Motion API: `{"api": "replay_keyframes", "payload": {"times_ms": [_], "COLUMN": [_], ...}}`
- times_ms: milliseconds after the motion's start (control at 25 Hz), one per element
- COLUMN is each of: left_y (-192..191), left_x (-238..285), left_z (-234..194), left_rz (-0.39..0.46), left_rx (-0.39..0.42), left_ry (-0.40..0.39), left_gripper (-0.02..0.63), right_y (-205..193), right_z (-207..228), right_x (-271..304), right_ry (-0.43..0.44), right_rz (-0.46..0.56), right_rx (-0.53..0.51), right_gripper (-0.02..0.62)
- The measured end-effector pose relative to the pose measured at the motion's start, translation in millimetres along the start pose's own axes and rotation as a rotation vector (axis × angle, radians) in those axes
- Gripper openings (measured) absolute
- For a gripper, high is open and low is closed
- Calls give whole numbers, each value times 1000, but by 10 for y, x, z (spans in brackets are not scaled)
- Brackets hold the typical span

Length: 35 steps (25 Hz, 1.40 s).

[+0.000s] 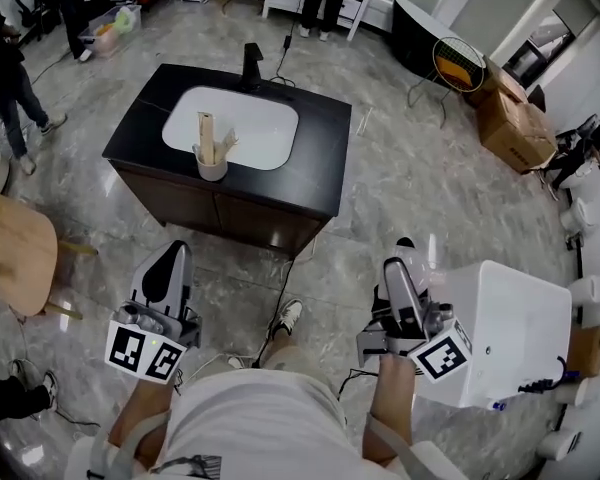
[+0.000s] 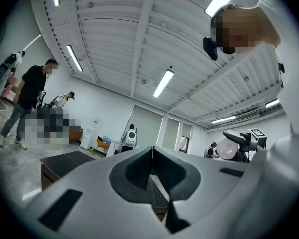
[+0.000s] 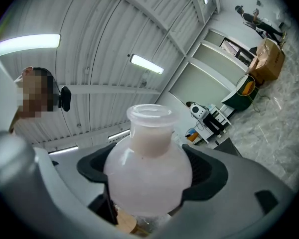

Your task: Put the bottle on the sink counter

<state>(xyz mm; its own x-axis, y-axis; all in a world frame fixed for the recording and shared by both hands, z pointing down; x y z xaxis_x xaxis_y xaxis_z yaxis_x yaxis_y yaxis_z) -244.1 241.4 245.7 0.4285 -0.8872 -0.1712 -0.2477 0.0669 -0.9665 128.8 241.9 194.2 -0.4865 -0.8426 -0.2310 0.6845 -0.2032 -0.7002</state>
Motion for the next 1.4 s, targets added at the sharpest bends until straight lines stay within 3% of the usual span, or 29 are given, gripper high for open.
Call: {"api": "replay_keyframes", "payload": {"times_ms": [360,600,1120,1400], "left_y": [-189,-349,-649,-801], "left_x": [1231,1871,2513,2754], "left_z": [172,330,43,-326], "left_rz": [-19,-14,-75,-129], "left_rx": [-4,-3,-45,-79], "left_ry": [84,138,94,-2], "left_gripper": [15,15,15,15], "right_y": [707,972,939,641], "right_z": [1002,1528,1916,1982], "right_x": [819,1258,1726,1899], "right_ry": [46,105,61,-36], "right_rz": [-104,-186,-229,-202], "right_rx": [18,39,54,61], "right_gripper": [416,416,416,416]}}
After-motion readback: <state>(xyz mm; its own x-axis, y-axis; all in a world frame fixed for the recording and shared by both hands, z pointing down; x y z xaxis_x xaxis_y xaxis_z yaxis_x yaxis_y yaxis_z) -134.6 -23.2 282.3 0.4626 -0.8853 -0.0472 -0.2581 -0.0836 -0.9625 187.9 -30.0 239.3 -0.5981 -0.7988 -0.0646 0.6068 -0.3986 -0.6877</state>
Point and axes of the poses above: the fingertips, and each gripper's own axes: x forward along the fingers, z to its right, y out of its top, the point moved 8 cm from there along -x, backward along the fingers, and after that the axes turned 4 degrees about x, right-handed, at the moved point
